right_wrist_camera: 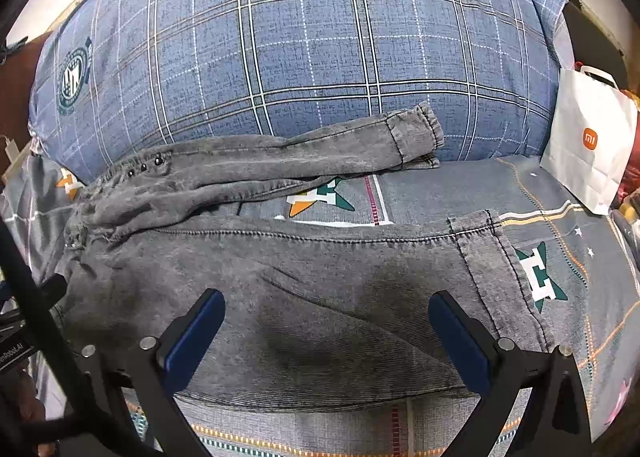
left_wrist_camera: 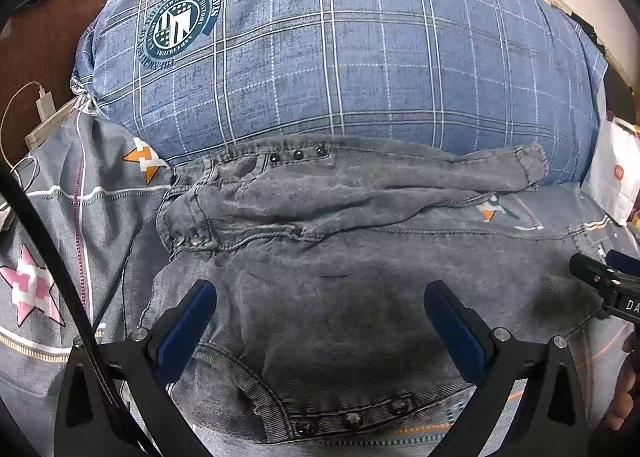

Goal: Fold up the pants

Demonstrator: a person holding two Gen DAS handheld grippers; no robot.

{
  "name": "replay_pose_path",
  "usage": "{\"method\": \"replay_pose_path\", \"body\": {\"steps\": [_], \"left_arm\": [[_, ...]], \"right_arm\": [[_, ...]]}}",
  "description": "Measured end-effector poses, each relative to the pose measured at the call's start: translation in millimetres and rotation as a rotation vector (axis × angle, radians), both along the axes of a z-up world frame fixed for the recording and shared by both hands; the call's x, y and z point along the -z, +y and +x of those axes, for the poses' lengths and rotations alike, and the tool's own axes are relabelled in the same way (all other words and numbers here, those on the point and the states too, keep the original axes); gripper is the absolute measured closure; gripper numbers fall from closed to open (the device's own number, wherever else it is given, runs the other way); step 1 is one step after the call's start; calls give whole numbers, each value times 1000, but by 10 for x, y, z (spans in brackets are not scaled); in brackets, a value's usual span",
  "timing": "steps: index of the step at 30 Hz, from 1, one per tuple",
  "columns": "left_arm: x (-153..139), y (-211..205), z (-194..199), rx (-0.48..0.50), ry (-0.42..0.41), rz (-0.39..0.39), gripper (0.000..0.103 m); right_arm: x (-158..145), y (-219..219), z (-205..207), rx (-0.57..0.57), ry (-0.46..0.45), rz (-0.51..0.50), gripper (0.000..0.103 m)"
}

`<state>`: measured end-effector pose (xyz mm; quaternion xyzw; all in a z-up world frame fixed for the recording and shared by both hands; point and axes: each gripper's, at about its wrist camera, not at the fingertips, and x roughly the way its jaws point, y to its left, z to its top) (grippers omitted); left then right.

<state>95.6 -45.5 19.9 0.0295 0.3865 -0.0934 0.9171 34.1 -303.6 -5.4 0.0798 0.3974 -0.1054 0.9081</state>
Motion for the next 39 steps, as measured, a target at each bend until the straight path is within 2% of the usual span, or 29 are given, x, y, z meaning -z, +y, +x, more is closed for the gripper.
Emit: {"method": "replay_pose_path", "body": {"steps": [5,11,14,18,20,22,26,32,36,39], "left_arm": [[-258,-22,123,-4,-28,-15,0],[-440,-151,493,-31,-29,-41,0],[-402,-215,668,-34,-22,-57,0],[-189,-243,758,-50,-38,-46,0],[-48,-266,823,-68,-7,-22,0],[24,-269,892,-58,33,-32,0],[35,-263,905,-59,29,-47,0],[75,-284,926,-52,43,-50,0],[67,-297,899,-49,37,-48,0],[66,-299,895,-44,32,-48,0]], "right_arm": [[-153,-122,81,-3,5,54,0],[-335,-386,355,-9,13,117,0],[-383,-559,549,-9,3,171,0],[-408,-795,919,8,0,219,3],[-389,-927,1181,38,12,225,5],[-344,-1092,1475,81,26,264,6],[-149,-1373,1993,189,82,323,25],[191,-1452,2421,253,209,356,26],[267,-1556,2520,303,221,371,28],[335,-1672,2562,330,226,465,28]]}}
